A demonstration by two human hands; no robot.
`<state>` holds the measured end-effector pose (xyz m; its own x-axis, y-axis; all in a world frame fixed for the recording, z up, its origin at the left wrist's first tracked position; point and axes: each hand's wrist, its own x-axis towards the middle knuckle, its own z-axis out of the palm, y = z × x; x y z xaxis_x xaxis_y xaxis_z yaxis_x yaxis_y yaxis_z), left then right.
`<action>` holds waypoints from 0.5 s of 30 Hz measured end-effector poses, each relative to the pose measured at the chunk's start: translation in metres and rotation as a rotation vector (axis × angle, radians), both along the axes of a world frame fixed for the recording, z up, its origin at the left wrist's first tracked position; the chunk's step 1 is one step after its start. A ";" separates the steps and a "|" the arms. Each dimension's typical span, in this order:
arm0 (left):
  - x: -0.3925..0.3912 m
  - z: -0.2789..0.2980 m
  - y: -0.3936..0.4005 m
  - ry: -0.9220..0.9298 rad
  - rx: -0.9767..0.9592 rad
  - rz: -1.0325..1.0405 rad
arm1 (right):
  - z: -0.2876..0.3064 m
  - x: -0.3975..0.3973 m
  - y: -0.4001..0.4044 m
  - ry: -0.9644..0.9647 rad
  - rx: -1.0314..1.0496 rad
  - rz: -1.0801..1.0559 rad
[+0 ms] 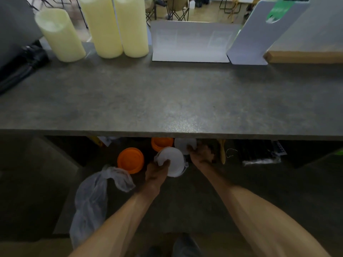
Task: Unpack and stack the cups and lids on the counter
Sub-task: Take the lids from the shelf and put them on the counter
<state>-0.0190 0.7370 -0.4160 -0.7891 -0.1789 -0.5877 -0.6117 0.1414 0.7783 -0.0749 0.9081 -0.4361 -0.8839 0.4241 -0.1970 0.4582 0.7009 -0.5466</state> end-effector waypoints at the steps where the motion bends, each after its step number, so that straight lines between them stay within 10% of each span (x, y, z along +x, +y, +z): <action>1: 0.000 -0.002 0.000 -0.006 0.009 0.004 | -0.001 0.000 0.000 0.015 -0.028 0.015; 15: 0.050 0.029 -0.011 -0.285 0.276 -0.032 | 0.047 0.106 0.014 0.006 -0.698 -0.300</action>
